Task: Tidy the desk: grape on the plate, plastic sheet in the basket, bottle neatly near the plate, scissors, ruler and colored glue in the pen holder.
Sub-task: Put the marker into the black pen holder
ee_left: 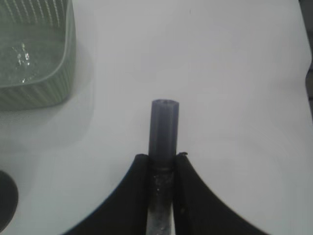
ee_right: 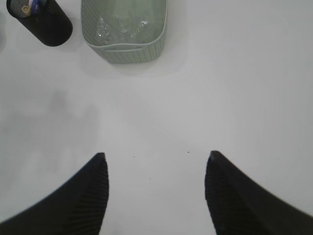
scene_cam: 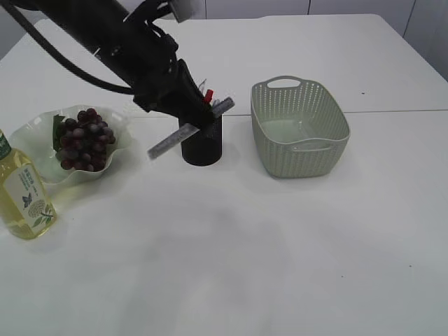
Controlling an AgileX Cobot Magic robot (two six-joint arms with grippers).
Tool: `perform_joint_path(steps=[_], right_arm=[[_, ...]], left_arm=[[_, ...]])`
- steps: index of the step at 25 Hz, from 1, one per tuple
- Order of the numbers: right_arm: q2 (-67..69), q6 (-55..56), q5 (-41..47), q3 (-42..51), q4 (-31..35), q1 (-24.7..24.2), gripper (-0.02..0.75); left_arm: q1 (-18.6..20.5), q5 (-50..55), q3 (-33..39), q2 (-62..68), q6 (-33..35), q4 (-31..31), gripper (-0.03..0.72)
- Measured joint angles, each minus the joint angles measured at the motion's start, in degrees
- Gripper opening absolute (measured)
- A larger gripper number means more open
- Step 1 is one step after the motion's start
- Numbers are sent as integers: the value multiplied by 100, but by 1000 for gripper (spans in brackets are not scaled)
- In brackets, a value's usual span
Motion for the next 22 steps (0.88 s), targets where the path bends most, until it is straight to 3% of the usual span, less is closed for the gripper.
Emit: perform_joint_path(steps=[13,22], right_arm=[[-13,150,0,0,63,0,458],[-258,170,0,0,50,0,458]], left_arm=[[0,-648,-87,0,-232,-1822,76],[67,-1933,-87,0,863,-2914,76]])
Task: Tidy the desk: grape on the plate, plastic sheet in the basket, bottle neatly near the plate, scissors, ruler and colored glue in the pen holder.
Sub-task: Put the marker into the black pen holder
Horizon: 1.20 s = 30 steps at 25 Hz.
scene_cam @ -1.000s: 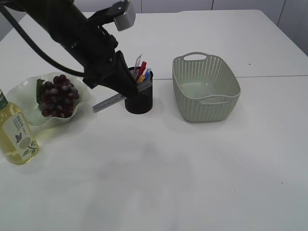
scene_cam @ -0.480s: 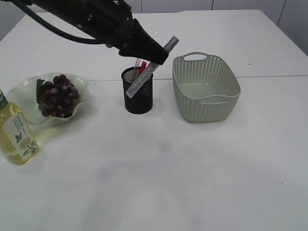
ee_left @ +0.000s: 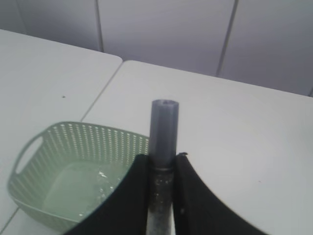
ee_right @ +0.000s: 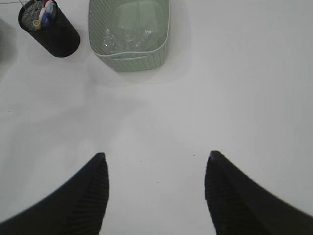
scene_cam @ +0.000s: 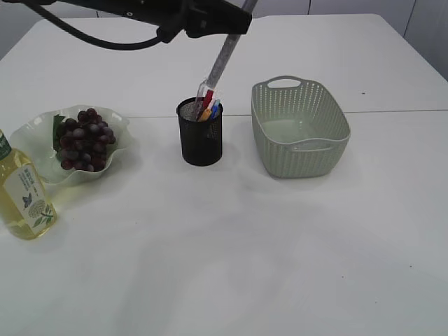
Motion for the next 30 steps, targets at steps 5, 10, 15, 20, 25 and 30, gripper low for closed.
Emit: perform_joint_path(steps=[5,10,15,20,25,30], right_arm=[[-85,26,13,0,-13,0,458],[-112,75,26,0,-2,0,458],[-160,75,26,0,-54,0,457],[-182,75,26,0,-63,0,457],[-182,79,26,0,-75,0,459],[-230,79,28,0,-75,0,459]], left_arm=[[118,-570,0,172,404,-614,76],[270,-996,0,498,638,-1210,76],[361,-1130,0,724,1129,-1721,76],[361,-1130,0,863,1786,-2180,76],[361,-1157,0,1042,2231,-2514,76],[361,-1157,0,1149,2649,-2727,76]])
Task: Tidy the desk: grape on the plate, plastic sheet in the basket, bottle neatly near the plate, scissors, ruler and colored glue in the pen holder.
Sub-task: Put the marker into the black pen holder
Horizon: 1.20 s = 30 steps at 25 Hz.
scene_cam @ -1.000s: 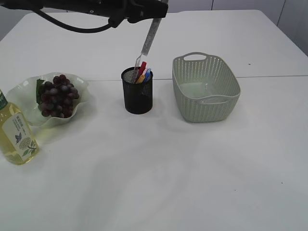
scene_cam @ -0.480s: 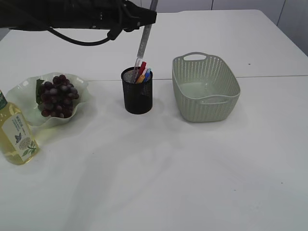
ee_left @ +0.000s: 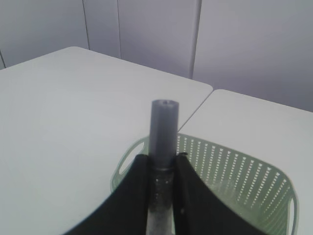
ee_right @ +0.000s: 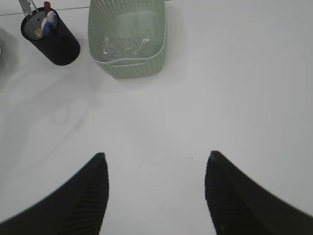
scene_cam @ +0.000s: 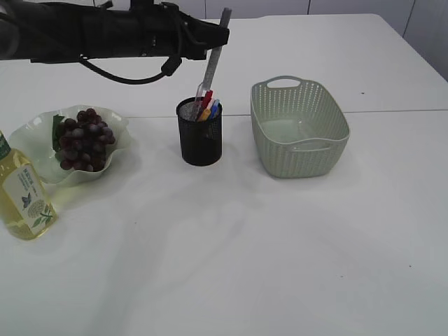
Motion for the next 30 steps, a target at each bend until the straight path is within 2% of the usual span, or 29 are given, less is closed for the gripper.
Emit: perform_joint_path(steps=[19,30], right_arm=[[-109,9,9,0,-52,0,458],[-186,9,9,0,-52,0,458]], left_arm=[[0,-10,0,388,890,-86,75],[48,-164,0,388,1034,-86,73]])
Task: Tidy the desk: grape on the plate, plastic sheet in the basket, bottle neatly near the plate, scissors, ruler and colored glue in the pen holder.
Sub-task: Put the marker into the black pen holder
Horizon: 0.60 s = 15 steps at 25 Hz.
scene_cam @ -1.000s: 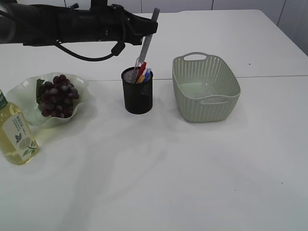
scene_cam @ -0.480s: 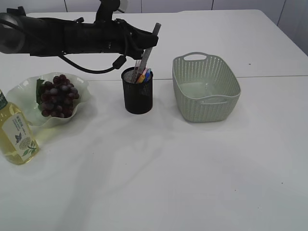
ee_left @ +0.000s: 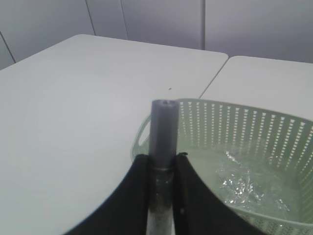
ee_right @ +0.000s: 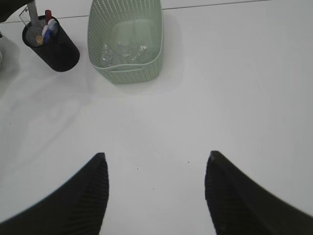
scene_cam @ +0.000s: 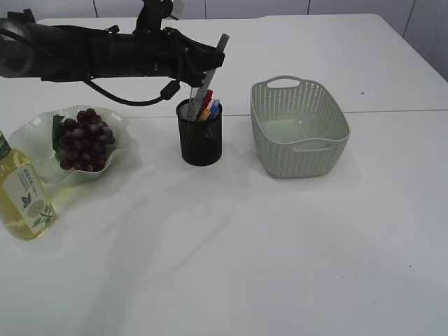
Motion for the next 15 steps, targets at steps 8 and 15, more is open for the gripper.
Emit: perform_joint_path(steps=[8,15], right_arm=[[0,0,0,0,-30,0,457],[0,0,0,0,-67,0,458]], left_arm=[[0,-111,0,0,0,0,73],[10,-133,0,0,0,0,74]])
